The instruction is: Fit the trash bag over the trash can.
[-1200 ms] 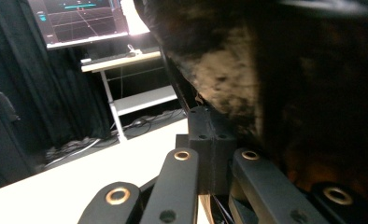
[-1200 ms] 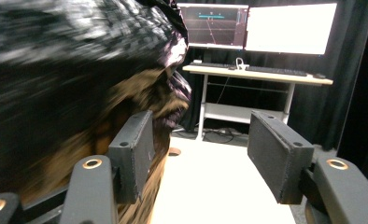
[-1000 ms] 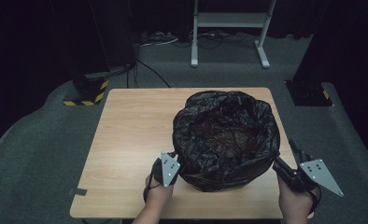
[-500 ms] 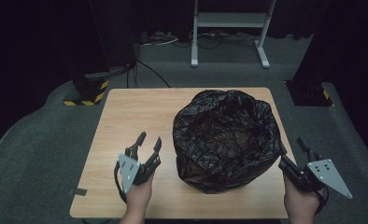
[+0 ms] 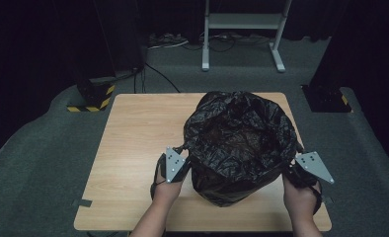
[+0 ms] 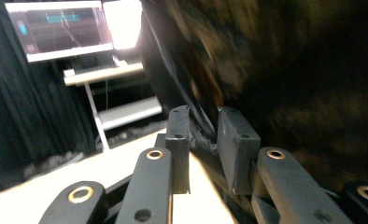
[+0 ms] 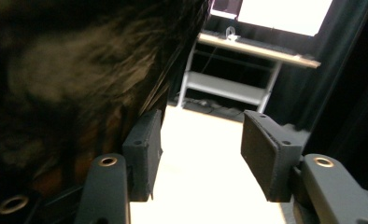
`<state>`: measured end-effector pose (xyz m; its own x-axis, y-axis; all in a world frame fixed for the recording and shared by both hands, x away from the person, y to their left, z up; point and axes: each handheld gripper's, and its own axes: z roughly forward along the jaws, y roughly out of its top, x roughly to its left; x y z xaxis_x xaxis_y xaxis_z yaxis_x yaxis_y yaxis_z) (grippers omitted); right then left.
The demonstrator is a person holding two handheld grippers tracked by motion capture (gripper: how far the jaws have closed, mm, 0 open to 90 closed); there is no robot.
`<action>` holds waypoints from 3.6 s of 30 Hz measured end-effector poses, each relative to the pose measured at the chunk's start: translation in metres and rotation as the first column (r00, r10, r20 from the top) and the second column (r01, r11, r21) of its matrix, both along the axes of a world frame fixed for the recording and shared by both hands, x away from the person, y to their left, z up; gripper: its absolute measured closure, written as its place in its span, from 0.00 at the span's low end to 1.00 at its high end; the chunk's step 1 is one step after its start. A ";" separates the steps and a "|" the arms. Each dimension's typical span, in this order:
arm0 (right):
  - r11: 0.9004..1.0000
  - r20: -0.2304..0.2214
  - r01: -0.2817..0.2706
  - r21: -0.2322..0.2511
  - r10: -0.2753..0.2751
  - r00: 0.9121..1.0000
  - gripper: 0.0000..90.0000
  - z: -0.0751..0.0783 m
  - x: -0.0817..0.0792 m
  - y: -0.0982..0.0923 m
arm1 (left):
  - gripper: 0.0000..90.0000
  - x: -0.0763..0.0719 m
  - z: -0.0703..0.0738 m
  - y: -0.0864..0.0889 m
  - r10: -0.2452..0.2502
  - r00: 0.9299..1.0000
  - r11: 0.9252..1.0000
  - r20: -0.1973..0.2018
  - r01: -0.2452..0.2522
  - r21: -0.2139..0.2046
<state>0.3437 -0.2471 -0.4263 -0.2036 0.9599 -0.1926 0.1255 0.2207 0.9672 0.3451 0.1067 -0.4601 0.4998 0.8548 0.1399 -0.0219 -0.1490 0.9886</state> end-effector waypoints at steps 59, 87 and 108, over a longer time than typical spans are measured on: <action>0.997 0.102 0.070 0.037 -0.074 0.992 0.34 0.024 -0.006 -0.035 | 0.33 0.023 0.121 0.011 0.024 0.994 0.997 0.104 -0.017 -0.072; 0.998 0.091 0.045 0.038 -0.048 0.995 0.35 0.023 -0.008 -0.030 | 1.00 0.022 0.006 -0.014 0.011 0.994 0.999 -0.108 -0.007 0.035; 0.997 0.056 0.048 0.056 -0.051 0.997 0.36 0.028 -0.021 -0.045 | 0.50 0.005 0.021 -0.027 0.000 0.999 0.999 -0.038 -0.002 -0.051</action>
